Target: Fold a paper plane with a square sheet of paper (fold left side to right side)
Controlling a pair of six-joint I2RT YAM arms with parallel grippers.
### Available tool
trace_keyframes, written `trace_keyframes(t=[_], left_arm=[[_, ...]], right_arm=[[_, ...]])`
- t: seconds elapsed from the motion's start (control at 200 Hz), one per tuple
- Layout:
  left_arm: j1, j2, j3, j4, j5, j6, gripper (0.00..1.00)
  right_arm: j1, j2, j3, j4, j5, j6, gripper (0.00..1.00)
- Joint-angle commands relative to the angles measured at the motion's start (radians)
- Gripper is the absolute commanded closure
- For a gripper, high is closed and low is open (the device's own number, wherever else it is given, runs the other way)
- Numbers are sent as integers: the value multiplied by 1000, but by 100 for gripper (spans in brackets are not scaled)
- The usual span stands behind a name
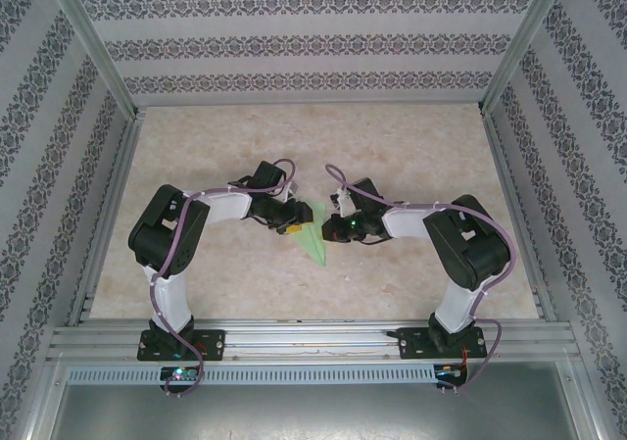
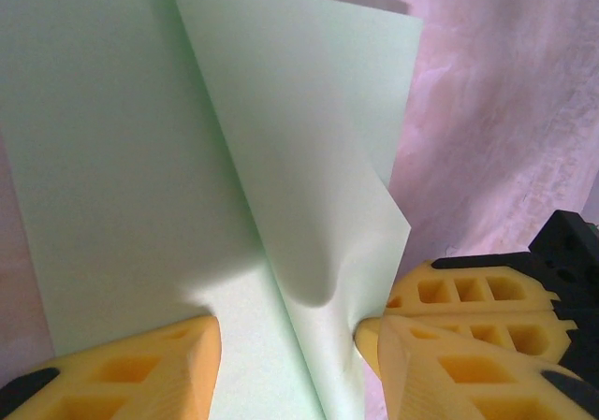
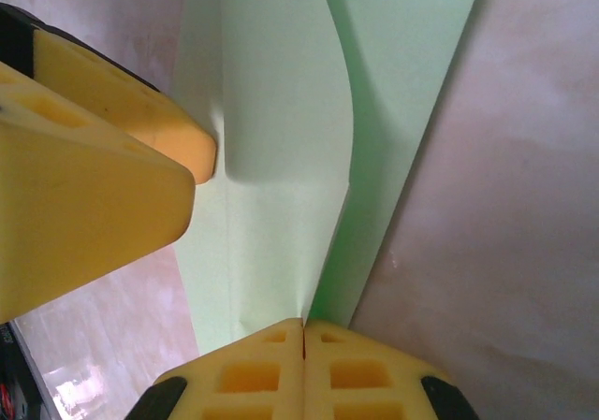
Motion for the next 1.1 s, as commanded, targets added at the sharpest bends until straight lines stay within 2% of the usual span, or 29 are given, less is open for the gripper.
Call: trace_keyframes(t=[0.0,0.295,0.555,0.695,0.779,0.824,0.879,1.019,1.094], left_arm=[[-3,32,-21,-59,-97,13,51],[-2,16,-23,-53,-94,12,49],[-2,-63,-2,-34,-87,4,45],[-2,-103,9,-24,-69,0,42],[0,-136,4,-32,-97,7,42],[1,-150,-1,-38,-113,17,45],[3,-150,-2,-37,-107,27,54],[6,-97,9,20,3,13,79],[4,-61,18,50,55,0,87]], right_arm=[[9,25,12,-24,20,-29,100],[26,48,7,-68,65,-33,100],[32,76,10,-152,137,-24,100],[32,98,7,-157,138,-16,100],[32,103,2,-151,137,-13,100],[32,99,-1,-148,137,-10,100],[32,97,0,-148,137,-10,100],[31,92,3,-151,135,-14,100],[32,91,4,-152,137,-14,100]])
